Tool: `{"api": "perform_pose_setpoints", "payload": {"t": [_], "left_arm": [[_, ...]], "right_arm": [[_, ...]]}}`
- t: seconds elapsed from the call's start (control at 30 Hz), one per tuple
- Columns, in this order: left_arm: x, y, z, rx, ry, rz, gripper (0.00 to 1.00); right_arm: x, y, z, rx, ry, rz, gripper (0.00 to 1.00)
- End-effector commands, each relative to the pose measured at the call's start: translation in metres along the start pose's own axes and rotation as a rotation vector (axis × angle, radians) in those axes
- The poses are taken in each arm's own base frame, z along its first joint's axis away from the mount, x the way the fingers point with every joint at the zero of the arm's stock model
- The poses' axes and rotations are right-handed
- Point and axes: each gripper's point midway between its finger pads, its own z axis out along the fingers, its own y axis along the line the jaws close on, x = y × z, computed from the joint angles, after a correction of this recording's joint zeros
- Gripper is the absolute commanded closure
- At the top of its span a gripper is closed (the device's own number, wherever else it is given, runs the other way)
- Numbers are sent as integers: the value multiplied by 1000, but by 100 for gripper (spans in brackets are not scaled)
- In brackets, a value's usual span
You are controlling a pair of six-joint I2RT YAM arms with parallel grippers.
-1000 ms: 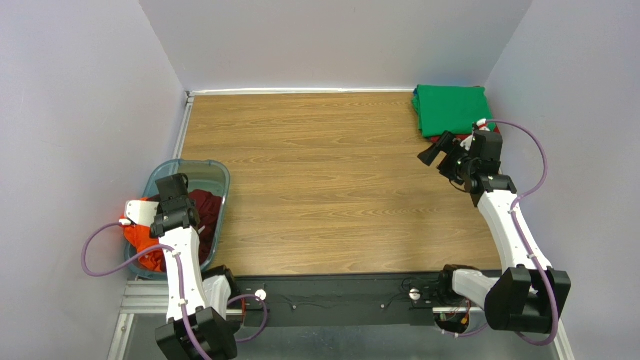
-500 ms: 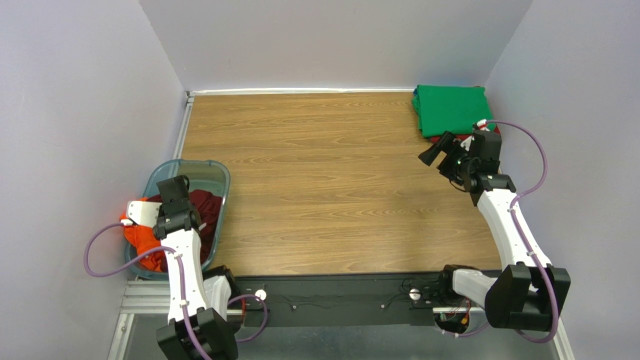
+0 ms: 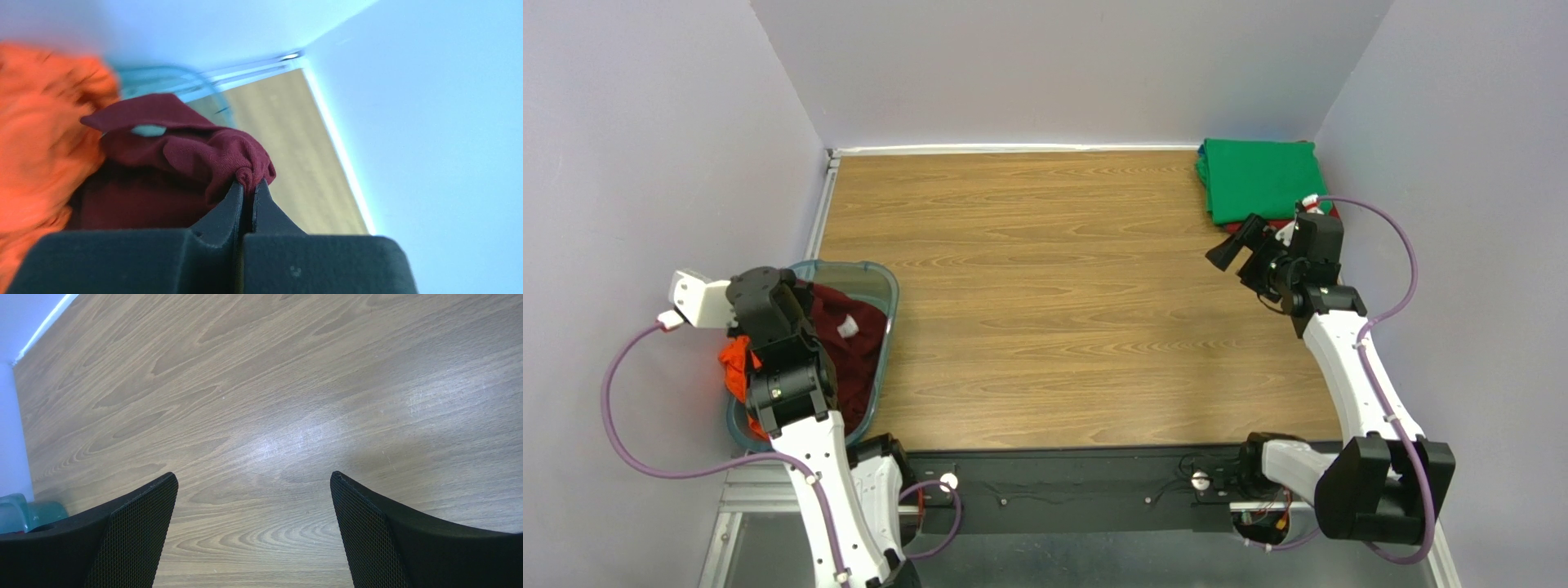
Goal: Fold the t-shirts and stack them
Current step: Grab the tshirt from the pile
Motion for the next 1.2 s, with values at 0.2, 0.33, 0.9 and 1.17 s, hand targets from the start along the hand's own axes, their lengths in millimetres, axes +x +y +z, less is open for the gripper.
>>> {"api": "perform_pose_setpoints", "payload": {"t": [0.2, 0.33, 0.9, 1.17], "left_arm": [[-58, -122, -37, 416, -41, 73, 100], [-63, -169, -54, 599, 4, 65, 100], [-128, -337, -193, 1204, -2, -12, 100], [-45, -407, -240, 1409, 310, -40, 100]], "right_arm": [[-16, 9, -16, -13, -70, -21, 0], [-19, 7, -21, -5, -97, -29, 0], [-34, 17, -38, -30, -163, -63, 0], [-41, 17, -47, -22, -208, -79, 0]]}}
